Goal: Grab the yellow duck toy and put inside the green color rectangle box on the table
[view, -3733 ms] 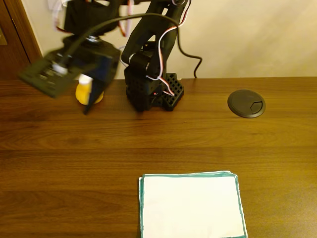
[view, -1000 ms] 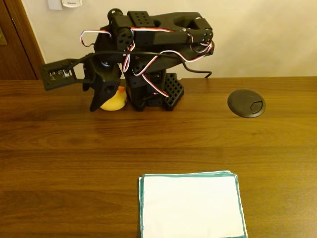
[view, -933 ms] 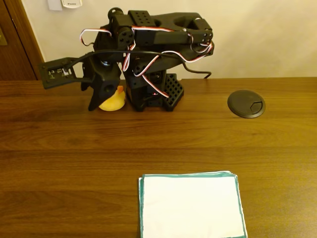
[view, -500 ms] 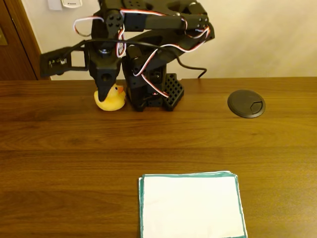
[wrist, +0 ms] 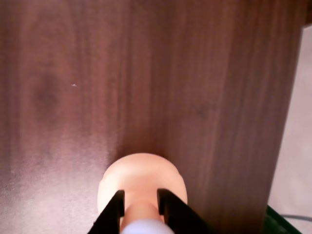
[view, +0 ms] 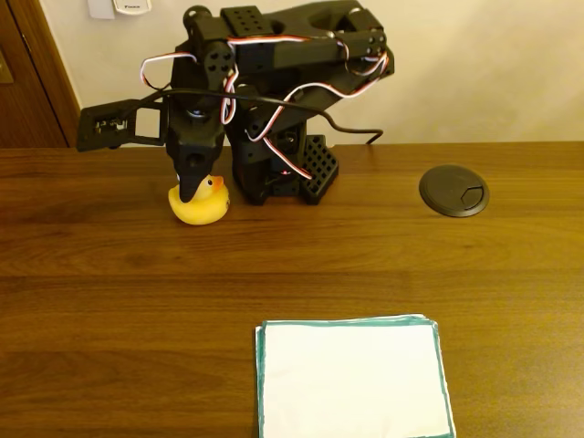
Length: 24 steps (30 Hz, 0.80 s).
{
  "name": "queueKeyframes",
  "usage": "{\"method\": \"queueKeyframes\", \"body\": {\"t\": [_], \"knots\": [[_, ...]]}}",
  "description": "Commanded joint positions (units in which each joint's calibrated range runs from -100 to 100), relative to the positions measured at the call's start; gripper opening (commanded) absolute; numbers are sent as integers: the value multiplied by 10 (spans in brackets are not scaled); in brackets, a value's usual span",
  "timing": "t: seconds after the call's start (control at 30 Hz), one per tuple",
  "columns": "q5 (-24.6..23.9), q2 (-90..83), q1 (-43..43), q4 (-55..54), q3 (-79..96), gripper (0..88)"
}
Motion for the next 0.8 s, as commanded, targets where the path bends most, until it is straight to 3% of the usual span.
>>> {"method": "queueKeyframes", "body": {"t": [0.0,0.17,0.27,0.47,0.63,0.77], "knots": [[1,-52,-12,5,-22,3],[23,67,-10,55,-235,3],[54,157,-105,1,-314,3],[140,356,-399,-14,-500,2],[124,354,-680,-24,-474,2],[104,462,-837,-142,-465,2]]}}
